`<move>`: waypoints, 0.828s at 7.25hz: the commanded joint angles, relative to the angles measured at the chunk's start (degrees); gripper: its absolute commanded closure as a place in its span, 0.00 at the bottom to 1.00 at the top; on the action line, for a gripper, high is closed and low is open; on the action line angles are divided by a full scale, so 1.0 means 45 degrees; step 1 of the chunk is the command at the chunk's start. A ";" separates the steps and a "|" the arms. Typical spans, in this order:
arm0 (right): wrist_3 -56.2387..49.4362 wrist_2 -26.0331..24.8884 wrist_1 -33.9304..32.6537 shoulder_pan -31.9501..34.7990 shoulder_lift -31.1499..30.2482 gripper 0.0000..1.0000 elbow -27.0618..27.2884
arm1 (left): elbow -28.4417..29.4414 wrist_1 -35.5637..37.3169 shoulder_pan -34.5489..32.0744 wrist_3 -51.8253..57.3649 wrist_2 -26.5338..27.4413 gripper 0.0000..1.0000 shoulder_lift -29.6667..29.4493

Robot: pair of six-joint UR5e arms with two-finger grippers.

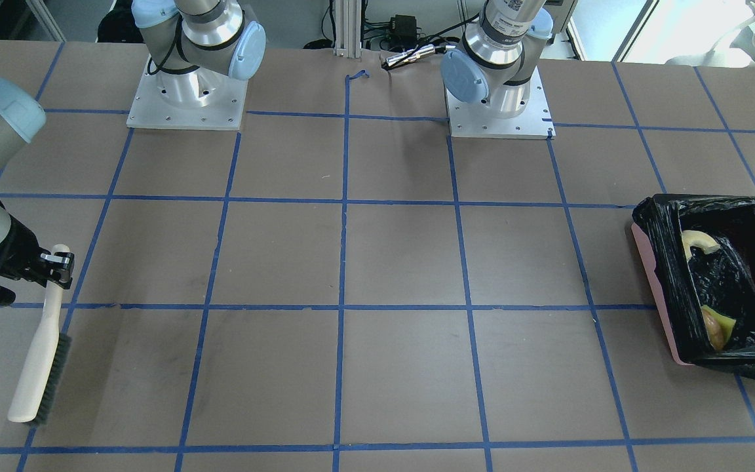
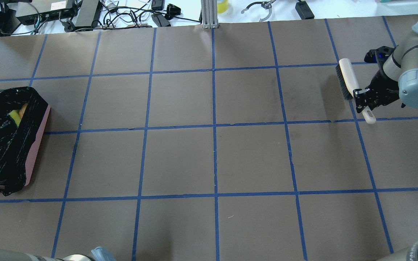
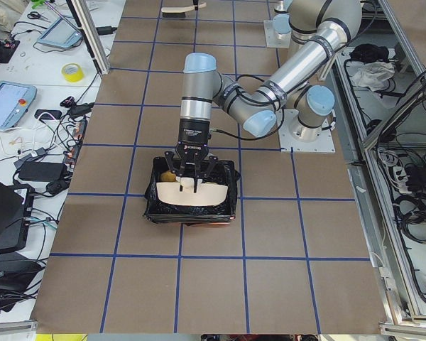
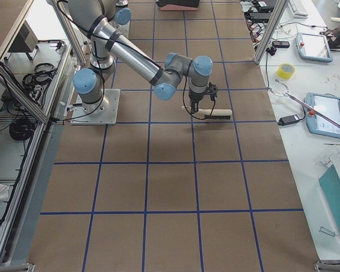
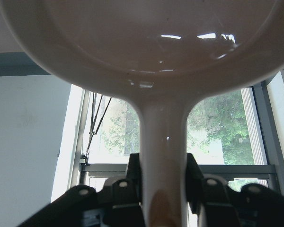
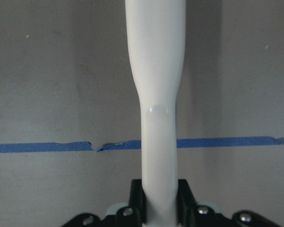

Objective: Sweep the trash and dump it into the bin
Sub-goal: 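Tip the dustpan over the bin with the left gripper to dump the items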

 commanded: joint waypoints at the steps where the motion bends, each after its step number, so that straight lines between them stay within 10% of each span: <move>1: 0.0013 0.0021 -0.0091 -0.0099 -0.0011 1.00 0.0224 | 0.0019 0.0214 -0.1703 -0.1522 -0.1995 1.00 0.0115; 6: -0.0045 0.0060 -0.0013 -0.0119 0.0009 1.00 0.0381 | -0.0079 -0.4329 -0.5144 -1.0533 -0.4418 1.00 -0.0546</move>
